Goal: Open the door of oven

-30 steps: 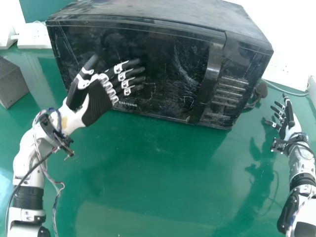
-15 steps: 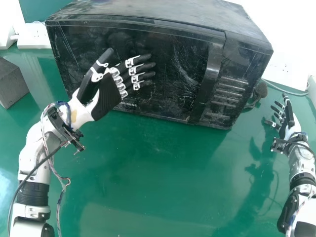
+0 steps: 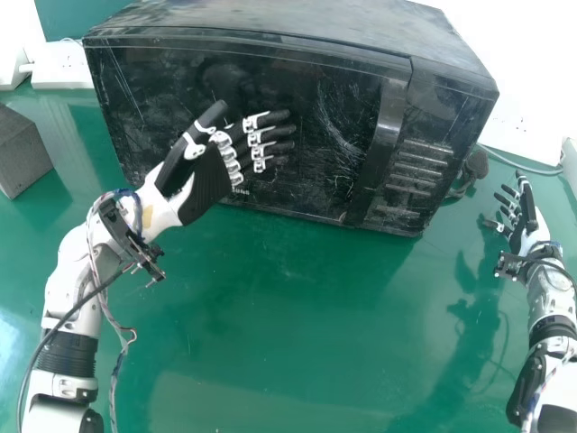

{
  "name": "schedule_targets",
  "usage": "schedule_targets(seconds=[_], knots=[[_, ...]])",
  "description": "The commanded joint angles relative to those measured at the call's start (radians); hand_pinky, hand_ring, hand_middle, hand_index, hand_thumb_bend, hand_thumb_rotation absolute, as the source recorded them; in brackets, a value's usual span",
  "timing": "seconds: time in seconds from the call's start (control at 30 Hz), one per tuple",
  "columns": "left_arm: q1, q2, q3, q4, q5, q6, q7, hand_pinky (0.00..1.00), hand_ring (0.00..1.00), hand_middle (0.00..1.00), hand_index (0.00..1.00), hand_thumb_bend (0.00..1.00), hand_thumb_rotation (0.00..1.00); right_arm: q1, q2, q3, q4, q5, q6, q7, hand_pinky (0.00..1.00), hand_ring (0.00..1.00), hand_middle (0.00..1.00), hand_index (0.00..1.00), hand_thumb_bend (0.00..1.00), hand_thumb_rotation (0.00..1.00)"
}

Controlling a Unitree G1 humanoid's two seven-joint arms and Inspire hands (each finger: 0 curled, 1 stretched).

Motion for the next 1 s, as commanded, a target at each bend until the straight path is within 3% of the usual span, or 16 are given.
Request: schedule_targets(seconds=[0.0,0.2,0.37,0.43,0.7,0.97], knots=[[-0.008,-0.009,-0.014,0.004,0.013,-0.009,0.002,0.80,1.00,1.00,1.00,0.90,0.88,0.049,0.025,0.005,0.038,-0.013,0.051,0.008,0.77,0.83,0.87,0.91,0.73,1.00],[-0.011,-0.015,-0.027,0.021,0.033,-0.023,-0.002,0.80,1.00,1.00,1.00,0.92,0.88,0.048,0.025,0.002,0.038,-0.011,0.053,0.014,0.71,0.78,0.85,0.89,0.77,1.00],[-0.022,-0.023,-0.032,0.052,0.052,-0.054,0.004,0.82,1.00,1.00,1.00,0.90,0.90,0.050,0.024,0.002,0.039,-0.013,0.051,0.010,0.78,0.83,0.87,0.91,0.76,1.00],[-0.029,-0.028,-0.036,0.066,0.063,-0.058,0.014,0.82,1.00,1.00,1.00,0.90,0.90,0.049,0.024,0.001,0.038,-0.011,0.052,0.012,0.73,0.80,0.85,0.89,0.78,1.00],[-0.064,-0.052,-0.035,0.148,0.093,-0.092,0.036,0.88,1.00,1.00,1.00,0.91,0.86,0.045,0.027,0.006,0.037,-0.015,0.052,0.006,0.76,0.82,0.86,0.90,0.75,1.00],[-0.081,-0.062,-0.042,0.190,0.121,-0.125,0.049,0.88,1.00,1.00,1.00,0.92,0.88,0.047,0.026,0.001,0.037,-0.010,0.052,0.013,0.72,0.80,0.85,0.89,0.78,1.00]])
